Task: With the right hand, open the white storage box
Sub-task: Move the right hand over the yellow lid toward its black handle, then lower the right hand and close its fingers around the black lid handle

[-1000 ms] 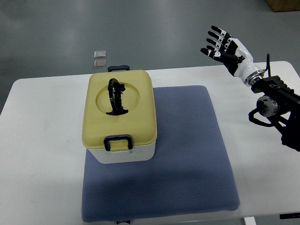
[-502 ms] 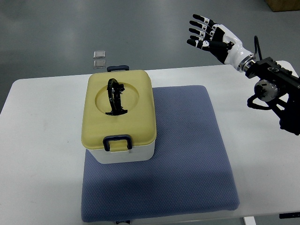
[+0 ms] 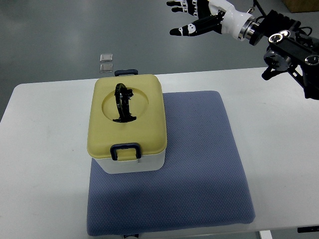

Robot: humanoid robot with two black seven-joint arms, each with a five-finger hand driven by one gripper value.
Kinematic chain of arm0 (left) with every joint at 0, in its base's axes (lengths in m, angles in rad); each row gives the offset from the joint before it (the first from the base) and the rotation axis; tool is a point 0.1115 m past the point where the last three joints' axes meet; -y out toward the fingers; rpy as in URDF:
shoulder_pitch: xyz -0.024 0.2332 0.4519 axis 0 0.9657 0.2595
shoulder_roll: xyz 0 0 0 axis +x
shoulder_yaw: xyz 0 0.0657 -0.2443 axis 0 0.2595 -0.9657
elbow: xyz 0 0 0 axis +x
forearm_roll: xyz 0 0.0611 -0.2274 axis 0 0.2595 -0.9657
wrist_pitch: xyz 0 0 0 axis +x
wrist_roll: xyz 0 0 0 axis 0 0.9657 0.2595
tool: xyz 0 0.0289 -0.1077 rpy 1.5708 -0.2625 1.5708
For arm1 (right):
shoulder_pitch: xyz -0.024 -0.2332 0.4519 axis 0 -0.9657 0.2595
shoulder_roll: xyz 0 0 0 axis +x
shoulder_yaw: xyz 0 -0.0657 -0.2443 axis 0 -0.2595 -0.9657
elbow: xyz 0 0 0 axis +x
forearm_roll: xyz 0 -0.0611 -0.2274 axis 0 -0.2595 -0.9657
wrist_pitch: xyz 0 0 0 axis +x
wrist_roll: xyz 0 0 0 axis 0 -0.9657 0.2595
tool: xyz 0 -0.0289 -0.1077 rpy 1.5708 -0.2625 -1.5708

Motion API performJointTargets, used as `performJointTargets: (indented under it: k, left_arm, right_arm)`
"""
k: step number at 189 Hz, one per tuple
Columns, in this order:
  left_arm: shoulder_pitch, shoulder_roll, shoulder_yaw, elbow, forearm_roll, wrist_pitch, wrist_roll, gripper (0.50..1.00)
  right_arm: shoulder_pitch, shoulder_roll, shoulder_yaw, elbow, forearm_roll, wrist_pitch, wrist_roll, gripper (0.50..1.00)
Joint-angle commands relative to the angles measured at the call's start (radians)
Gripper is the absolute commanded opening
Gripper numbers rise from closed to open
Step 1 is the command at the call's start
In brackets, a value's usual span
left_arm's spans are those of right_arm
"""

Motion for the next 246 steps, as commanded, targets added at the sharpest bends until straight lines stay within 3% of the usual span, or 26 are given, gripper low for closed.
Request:
performJointTargets:
  k: [1, 45, 110, 246]
  left_arm:
    - [0.0, 0.0, 0.0, 0.0, 0.0, 0.0, 0.0, 1.0]
    - [0.0, 0.0, 0.0, -0.002, 0.0, 0.0, 0.0, 1.0]
    - [0.0, 0.0, 0.0, -0.003, 0.0, 0.0, 0.0, 1.0]
    - [0.0, 0.0, 0.0, -0.003, 0.0, 0.0, 0.0, 1.0]
  right_arm:
    - [0.06, 0.012, -0.046, 0.005, -0.076, 0.031, 0.034, 0.917]
    - [0.169, 0.063, -0.171, 0.046, -0.271, 0.045, 0.107, 0.915]
    - [0.269, 0.132, -0.303, 0.086, -0.57, 0.036, 0.107, 0.915]
    - [0.358, 0.219, -0.435, 0.135, -0.745, 0.003, 0.107, 0.909]
